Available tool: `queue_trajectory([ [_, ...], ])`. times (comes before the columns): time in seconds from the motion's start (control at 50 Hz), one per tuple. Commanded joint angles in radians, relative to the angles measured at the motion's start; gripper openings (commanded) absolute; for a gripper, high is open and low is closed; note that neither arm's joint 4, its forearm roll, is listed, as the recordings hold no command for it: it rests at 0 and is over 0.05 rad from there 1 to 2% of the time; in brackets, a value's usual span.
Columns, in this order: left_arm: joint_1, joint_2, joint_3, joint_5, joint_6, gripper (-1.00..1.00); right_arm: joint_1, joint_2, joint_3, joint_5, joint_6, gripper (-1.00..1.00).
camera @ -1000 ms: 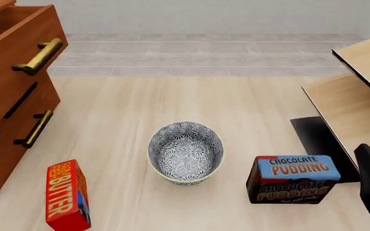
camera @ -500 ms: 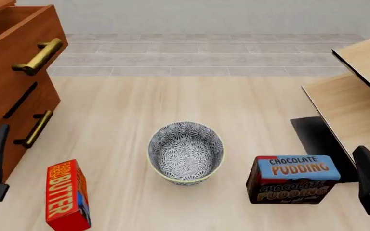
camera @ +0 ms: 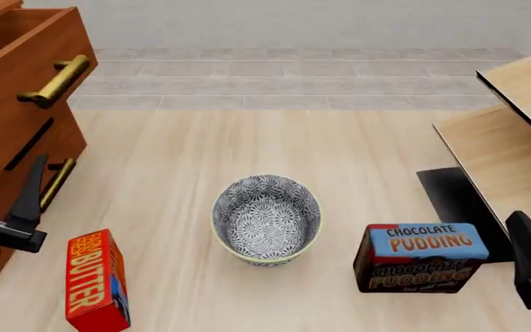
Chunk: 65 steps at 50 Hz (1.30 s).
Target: Close the top drawer of the cabinet.
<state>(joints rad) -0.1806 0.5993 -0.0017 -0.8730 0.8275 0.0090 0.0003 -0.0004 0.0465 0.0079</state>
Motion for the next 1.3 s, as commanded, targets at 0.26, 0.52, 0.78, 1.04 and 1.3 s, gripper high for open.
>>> queue_trajectory([
  [0.26,0.049,0.329,-0.05,-0.23,0.033,1.0,-0.004,0.0,0.0,0.003,-0.006,1.0],
  [0.52,0.078,0.416,-0.14,-0.208,0.06,1.0,-0.025,0.0,0.0,-0.003,-0.004,1.0],
  [0.78,0.053,0.513,-0.166,-0.259,0.112,1.0,-0.026,0.0,0.0,-0.01,-0.005,1.0],
  [1.04,0.098,0.585,-0.208,-0.292,0.139,1.0,-0.024,0.0,0.0,-0.009,-0.008,1.0],
  [1.3,0.118,0.611,-0.261,-0.288,0.166,1.0,-0.026,0.0,0.0,-0.01,-0.009,1.0],
])
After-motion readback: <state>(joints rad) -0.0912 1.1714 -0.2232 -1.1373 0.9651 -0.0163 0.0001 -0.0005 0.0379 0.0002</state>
